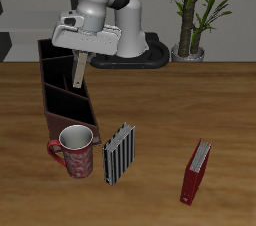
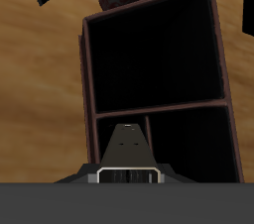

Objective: Place the yellow book into the right desk caddy's front compartment

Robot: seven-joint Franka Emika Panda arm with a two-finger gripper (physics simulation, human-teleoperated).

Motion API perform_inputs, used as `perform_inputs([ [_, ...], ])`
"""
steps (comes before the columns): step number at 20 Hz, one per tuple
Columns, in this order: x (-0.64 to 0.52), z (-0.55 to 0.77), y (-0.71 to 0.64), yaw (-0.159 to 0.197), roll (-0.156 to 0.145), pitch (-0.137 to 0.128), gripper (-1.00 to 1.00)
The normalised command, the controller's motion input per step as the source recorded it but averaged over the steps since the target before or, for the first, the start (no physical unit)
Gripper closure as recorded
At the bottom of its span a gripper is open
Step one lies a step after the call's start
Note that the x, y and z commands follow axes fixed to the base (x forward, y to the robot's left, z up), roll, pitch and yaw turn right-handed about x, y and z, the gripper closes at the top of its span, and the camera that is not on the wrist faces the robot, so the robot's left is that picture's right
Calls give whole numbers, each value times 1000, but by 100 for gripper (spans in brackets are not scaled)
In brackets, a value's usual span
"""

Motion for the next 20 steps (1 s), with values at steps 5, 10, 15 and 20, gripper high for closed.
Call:
perform_inputs([
  [5, 52, -123, -81, -6, -7, 17, 100],
  [10, 60, -169, 30, -1, 3, 26, 100],
  [15, 72, -148, 32, 2, 7, 25, 100],
  [20, 21, -119, 9, -4, -1, 19, 100],
])
